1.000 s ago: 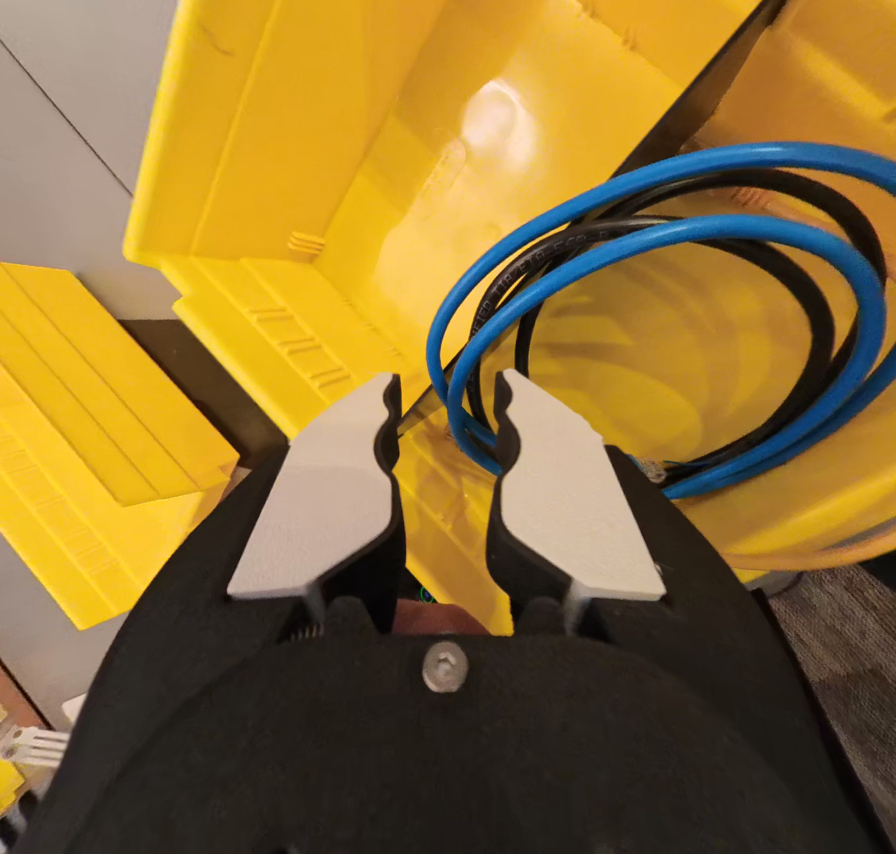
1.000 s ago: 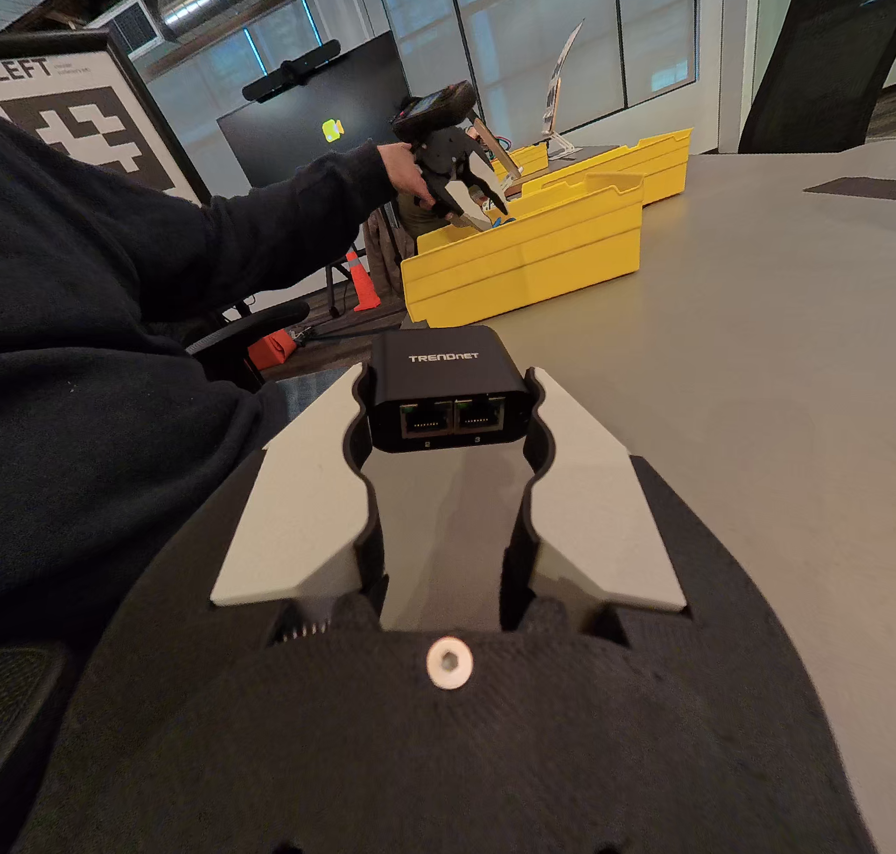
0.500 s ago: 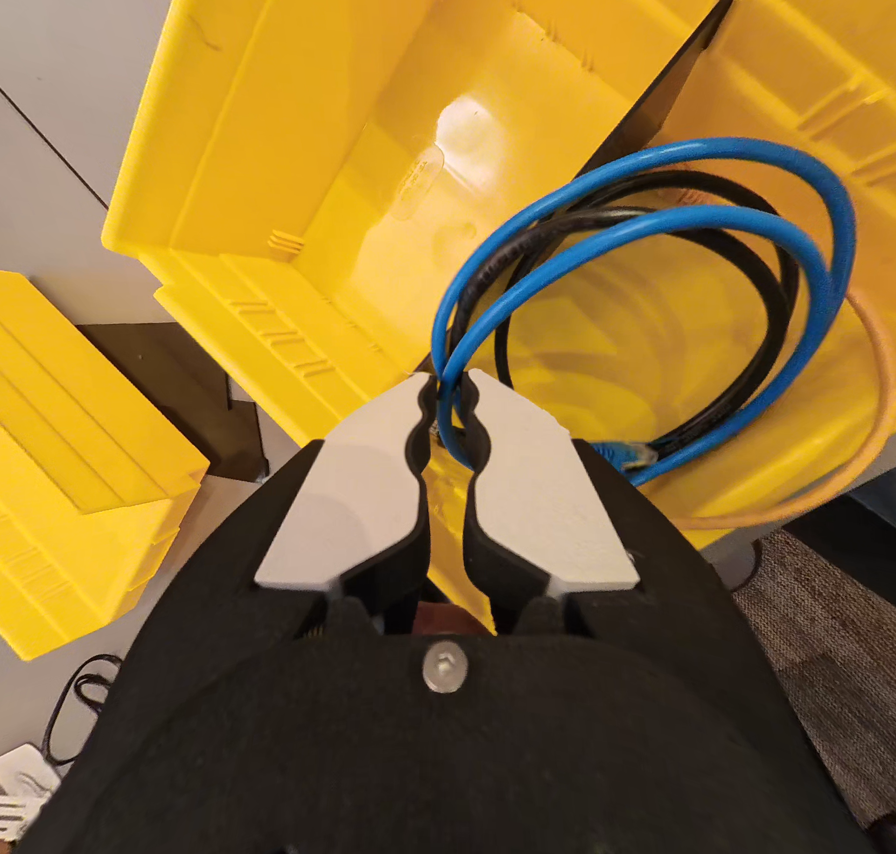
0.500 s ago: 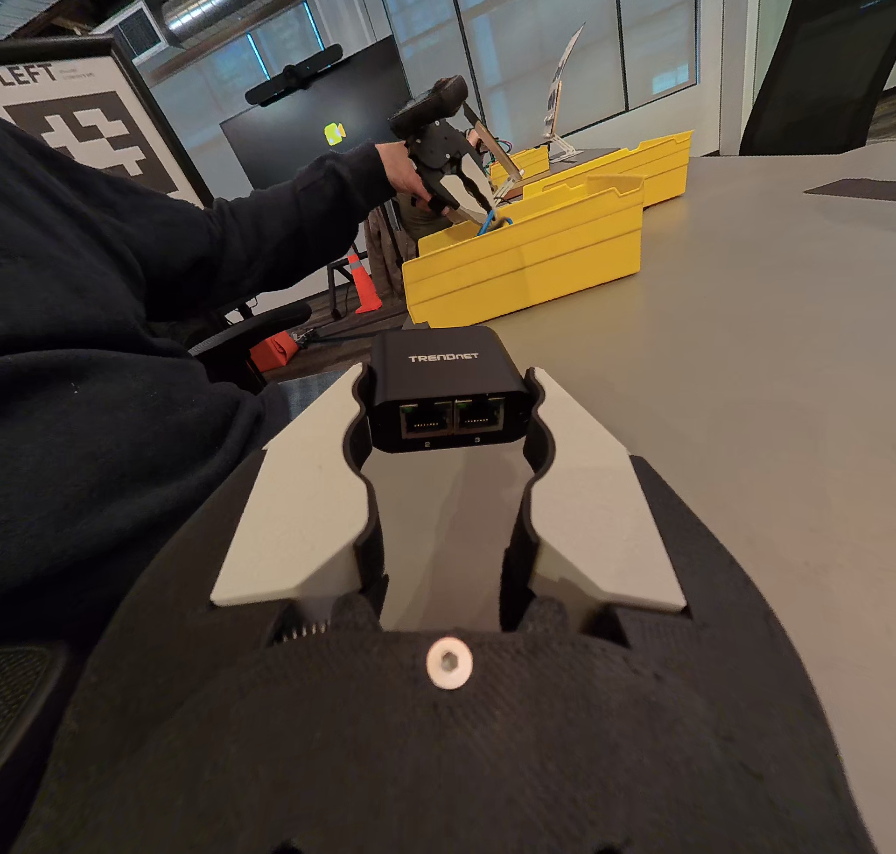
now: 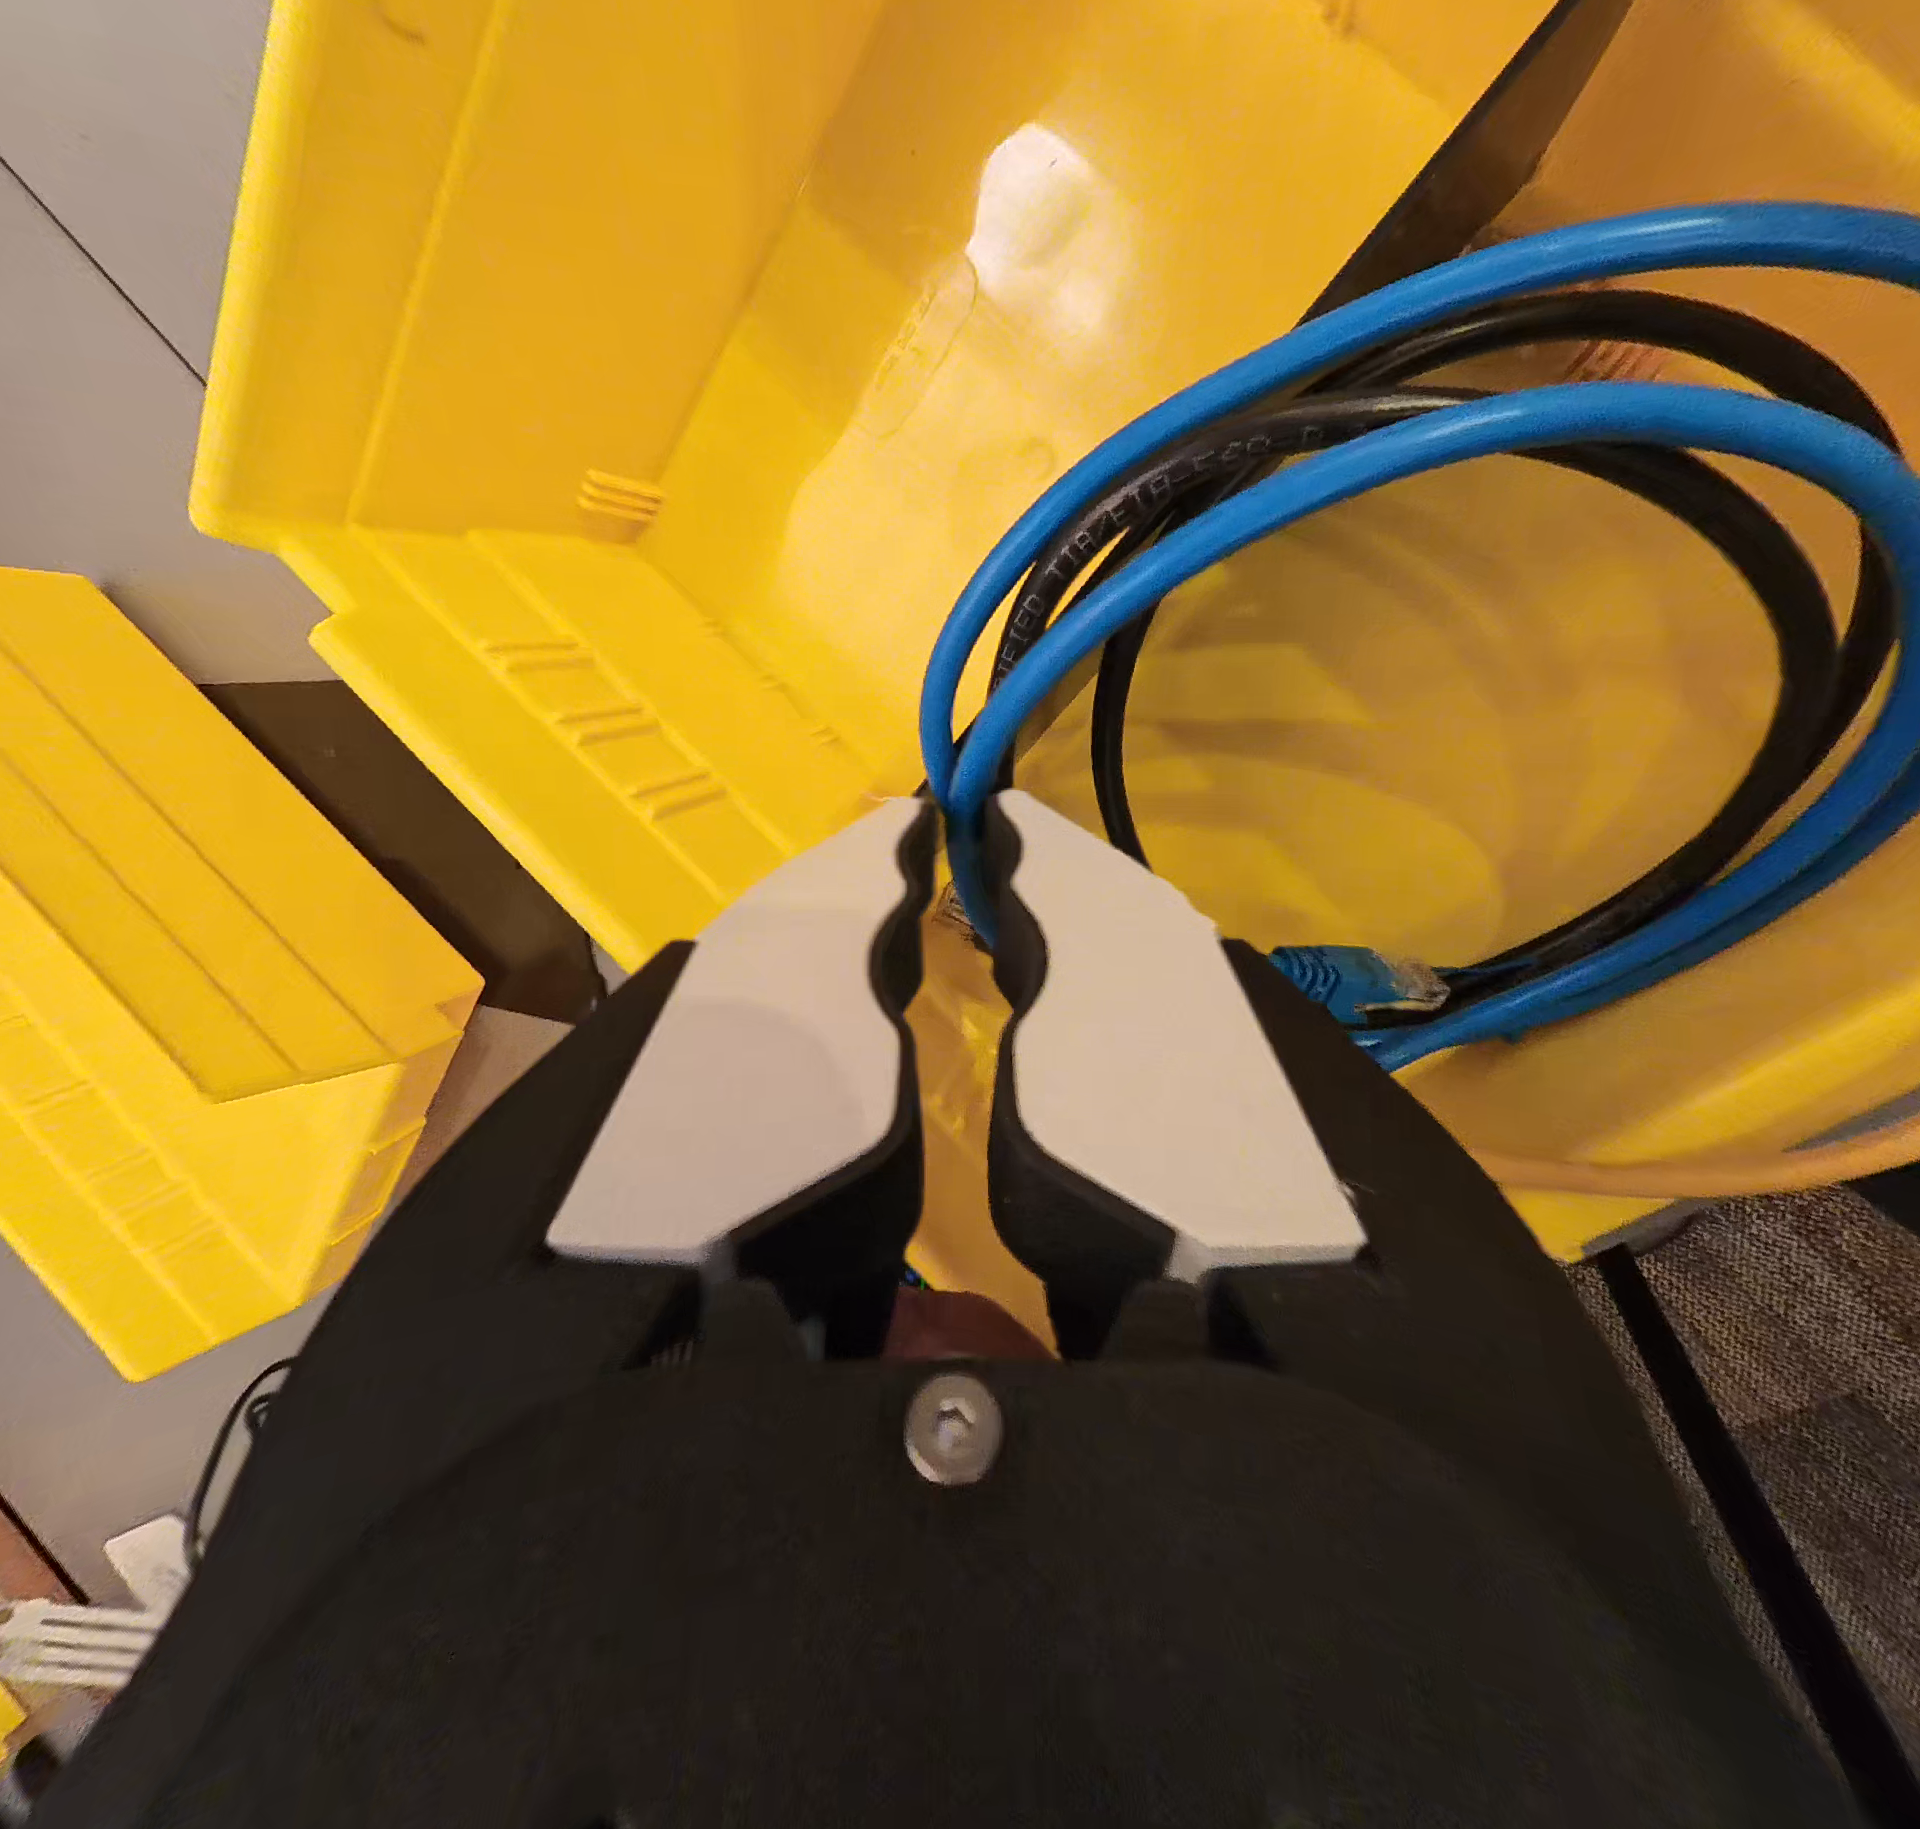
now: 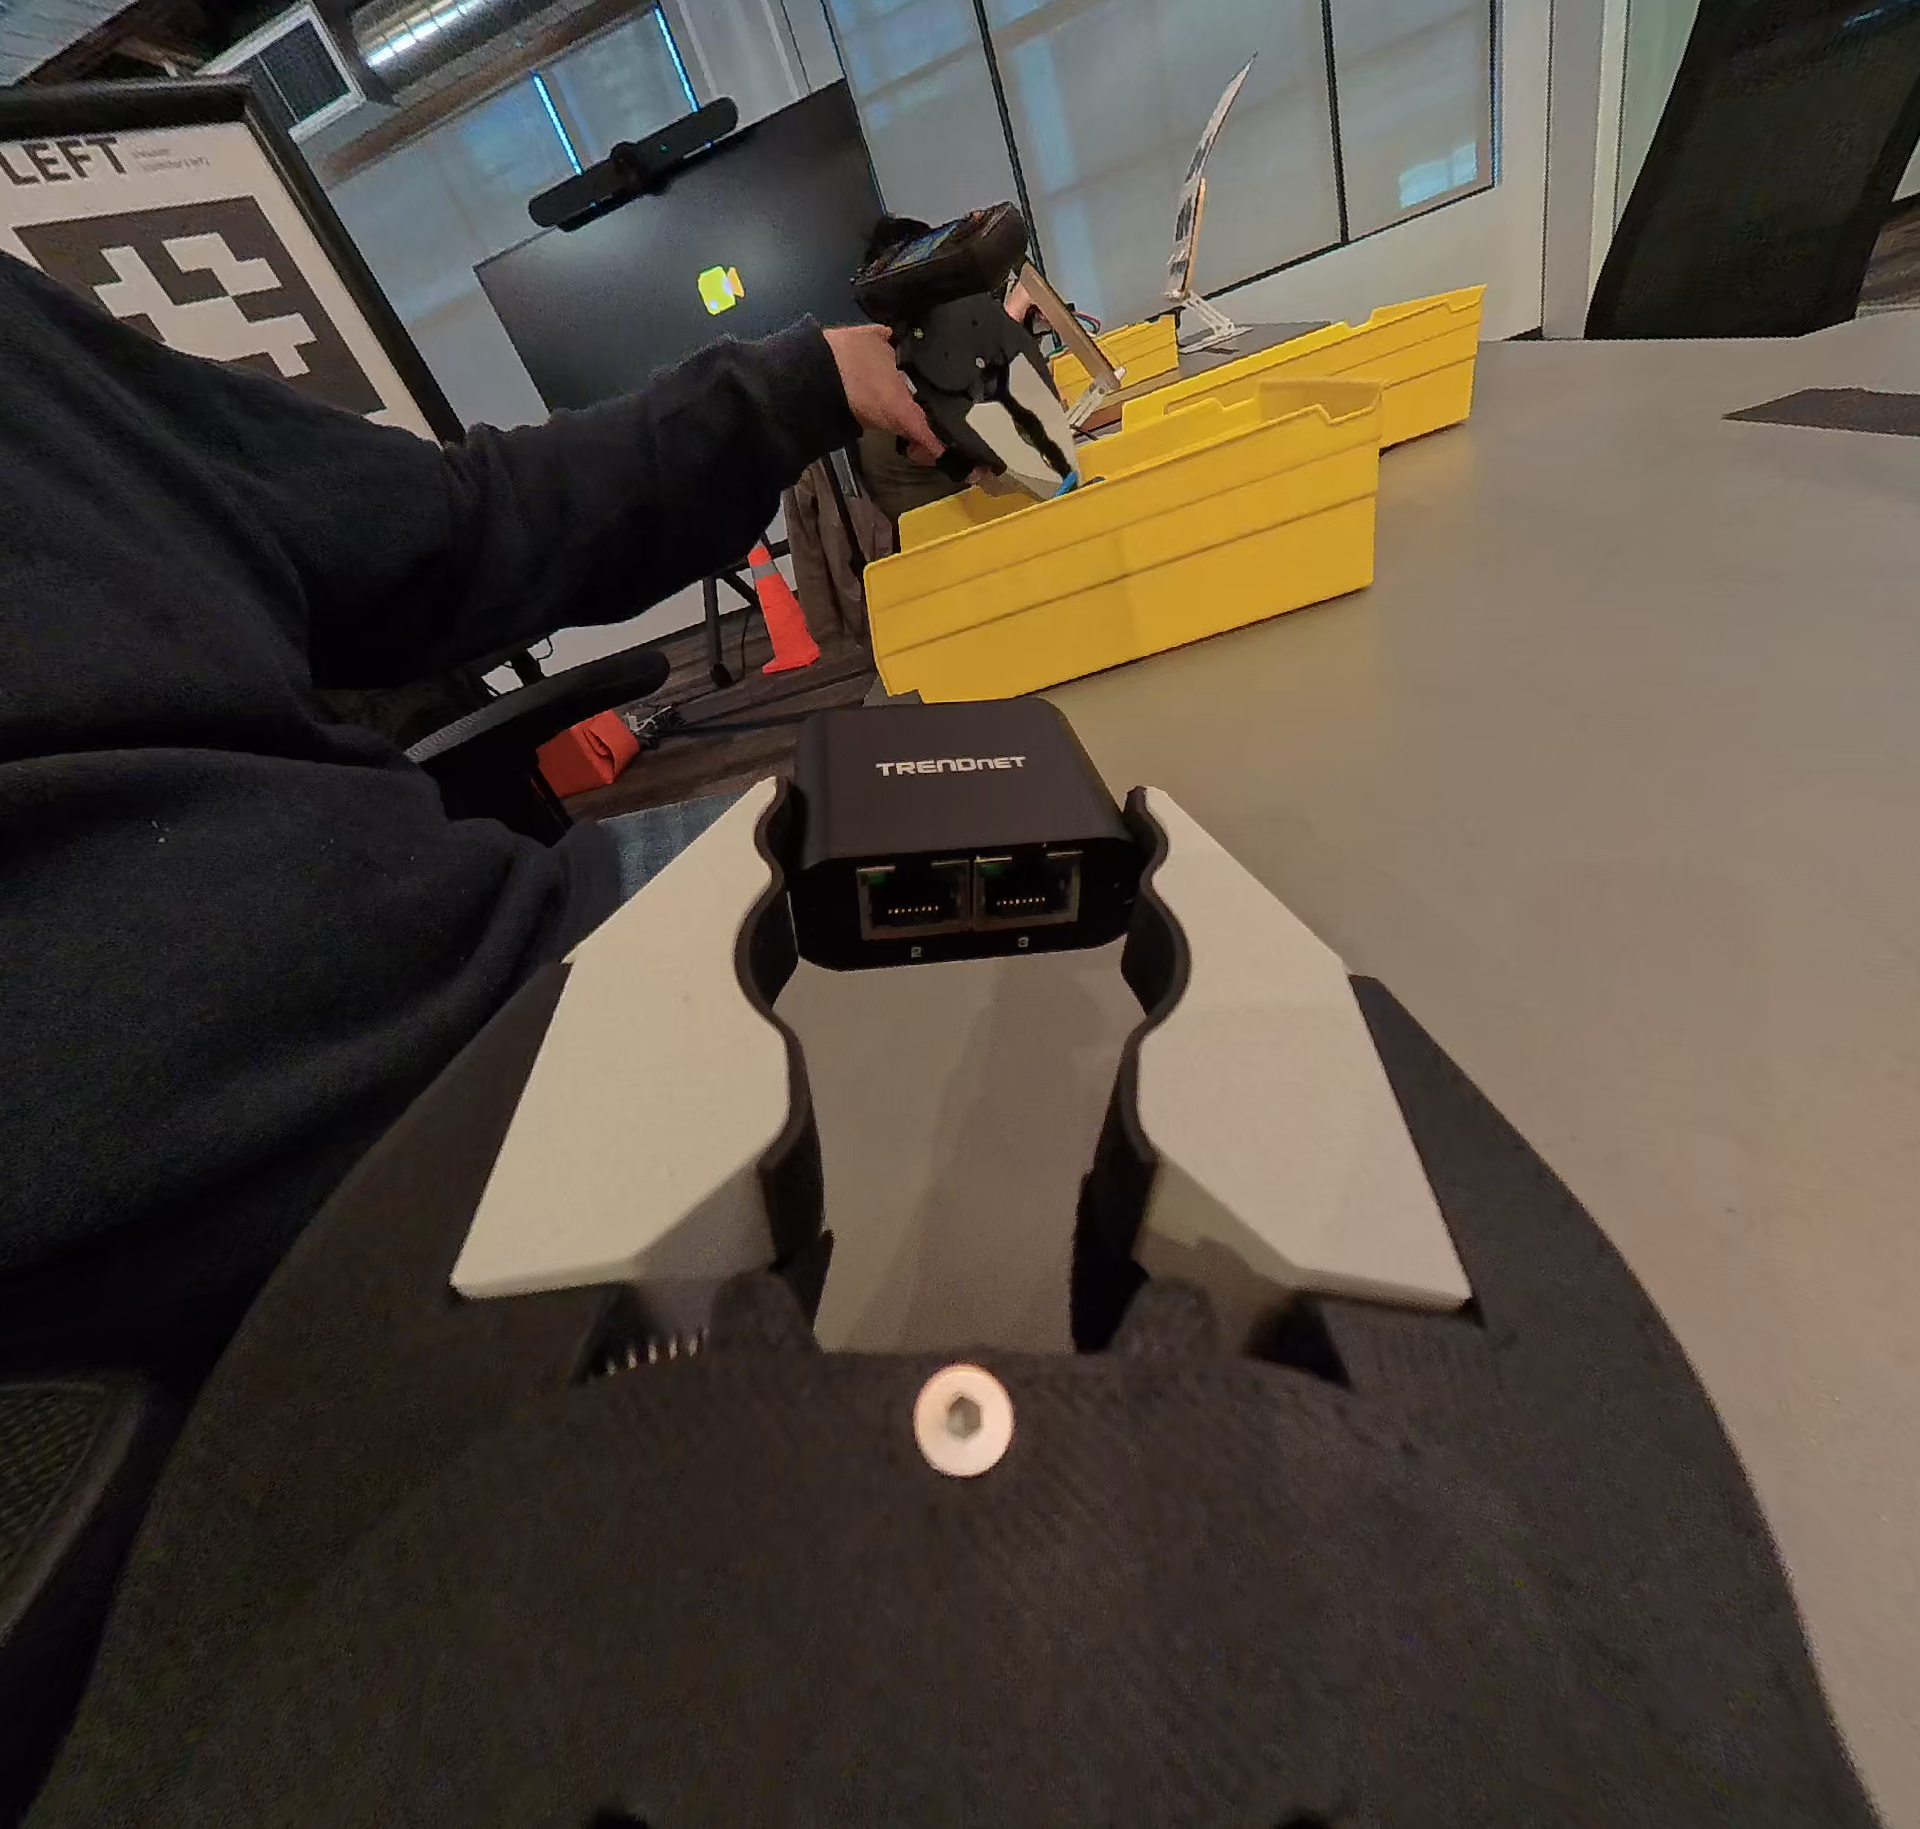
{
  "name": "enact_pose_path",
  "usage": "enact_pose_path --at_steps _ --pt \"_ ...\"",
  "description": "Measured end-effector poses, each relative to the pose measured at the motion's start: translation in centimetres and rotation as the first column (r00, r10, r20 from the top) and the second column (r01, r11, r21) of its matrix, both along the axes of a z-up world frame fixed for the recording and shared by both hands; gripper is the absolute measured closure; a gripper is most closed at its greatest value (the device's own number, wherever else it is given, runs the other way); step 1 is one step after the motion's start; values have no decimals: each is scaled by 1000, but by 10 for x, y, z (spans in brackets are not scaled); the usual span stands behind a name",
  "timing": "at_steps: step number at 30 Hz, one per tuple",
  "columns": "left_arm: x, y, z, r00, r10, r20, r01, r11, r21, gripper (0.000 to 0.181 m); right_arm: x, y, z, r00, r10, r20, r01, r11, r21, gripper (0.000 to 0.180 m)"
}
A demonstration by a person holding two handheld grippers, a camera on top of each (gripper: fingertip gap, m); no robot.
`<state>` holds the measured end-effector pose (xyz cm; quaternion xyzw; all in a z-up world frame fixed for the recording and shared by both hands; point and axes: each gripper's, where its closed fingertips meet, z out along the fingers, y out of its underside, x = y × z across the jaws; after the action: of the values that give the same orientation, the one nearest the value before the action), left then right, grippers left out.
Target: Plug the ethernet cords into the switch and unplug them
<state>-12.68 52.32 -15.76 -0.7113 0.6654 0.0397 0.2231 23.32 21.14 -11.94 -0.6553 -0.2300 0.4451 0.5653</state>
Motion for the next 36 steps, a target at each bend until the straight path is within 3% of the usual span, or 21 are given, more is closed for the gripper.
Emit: enact_pose_path --at_steps 11,26,36 --pt "-1 -5 35 994 0 108 -10 995 95 175 0 0 0 1000 2 2 -2 1000 -2 120" --pt "11 -34 174 934 -43 354 -94 927 362 175 -1 0 0 1000 0 4 0 1000 3 120" --pt "29 -41 189 935 -92 342 -63 907 415 175 0 -2 1 1000 -1 1 1 1000 11 120"
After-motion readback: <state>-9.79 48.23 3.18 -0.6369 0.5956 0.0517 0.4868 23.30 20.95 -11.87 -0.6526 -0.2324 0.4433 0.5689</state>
